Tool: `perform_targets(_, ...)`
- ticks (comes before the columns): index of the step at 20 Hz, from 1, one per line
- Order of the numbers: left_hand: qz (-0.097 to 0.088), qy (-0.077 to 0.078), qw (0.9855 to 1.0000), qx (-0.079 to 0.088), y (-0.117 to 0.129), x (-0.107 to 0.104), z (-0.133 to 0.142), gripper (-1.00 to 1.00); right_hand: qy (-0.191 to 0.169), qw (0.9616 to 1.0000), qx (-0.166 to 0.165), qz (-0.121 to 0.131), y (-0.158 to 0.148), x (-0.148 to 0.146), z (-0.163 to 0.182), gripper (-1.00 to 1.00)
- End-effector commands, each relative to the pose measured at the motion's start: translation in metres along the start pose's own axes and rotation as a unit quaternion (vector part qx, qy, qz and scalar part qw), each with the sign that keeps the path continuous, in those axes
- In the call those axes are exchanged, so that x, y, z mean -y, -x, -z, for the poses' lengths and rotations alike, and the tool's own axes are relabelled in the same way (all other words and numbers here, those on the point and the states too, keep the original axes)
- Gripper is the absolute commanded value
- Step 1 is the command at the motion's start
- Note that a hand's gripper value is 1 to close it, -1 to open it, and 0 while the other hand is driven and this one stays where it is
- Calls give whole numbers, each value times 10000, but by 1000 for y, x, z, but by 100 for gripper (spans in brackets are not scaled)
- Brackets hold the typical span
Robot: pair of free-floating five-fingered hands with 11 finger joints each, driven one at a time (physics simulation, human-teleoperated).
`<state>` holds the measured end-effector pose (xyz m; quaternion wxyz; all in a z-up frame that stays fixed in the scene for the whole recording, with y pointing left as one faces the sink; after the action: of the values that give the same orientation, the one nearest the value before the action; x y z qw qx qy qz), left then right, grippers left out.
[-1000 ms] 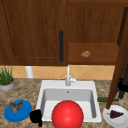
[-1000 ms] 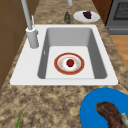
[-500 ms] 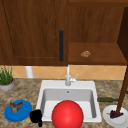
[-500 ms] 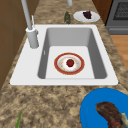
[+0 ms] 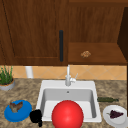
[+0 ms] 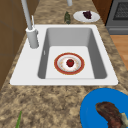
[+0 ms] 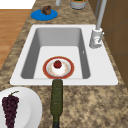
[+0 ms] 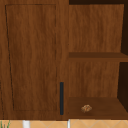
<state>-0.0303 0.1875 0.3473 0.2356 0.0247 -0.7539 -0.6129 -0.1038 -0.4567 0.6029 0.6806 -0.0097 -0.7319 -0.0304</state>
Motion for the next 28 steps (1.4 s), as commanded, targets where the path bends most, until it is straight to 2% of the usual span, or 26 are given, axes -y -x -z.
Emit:
perform_targets(1, 0, 0, 10000, 0, 0, 0, 0, 0, -23, 9998, -14, 209, 16, 27, 6, 100)
perform_targets(9, 0, 0, 10000, 0, 0, 0, 0, 0, -560, 9981, 77, 258, 19, 62, 13, 100)
perform_targets(16, 0, 0, 10000, 0, 0, 0, 0, 0, -845, 9958, 164, 326, 27, 94, 18, 100)
perform_targets(22, 0, 0, 10000, 0, 0, 0, 0, 0, -1248, 9912, 311, 312, 29, 122, 24, 100)
perform_targets(26, 0, 0, 10000, 0, 0, 0, 0, 0, -1301, 9900, 447, 316, 27, 152, 27, 100)
perform_targets(27, 0, 0, 10000, 0, 0, 0, 0, 0, -1355, 9891, 481, 323, 27, 159, 29, -100)
perform_targets(28, 0, 0, 10000, 0, 0, 0, 0, 0, -1388, 9880, 660, 167, 26, 167, 29, -100)
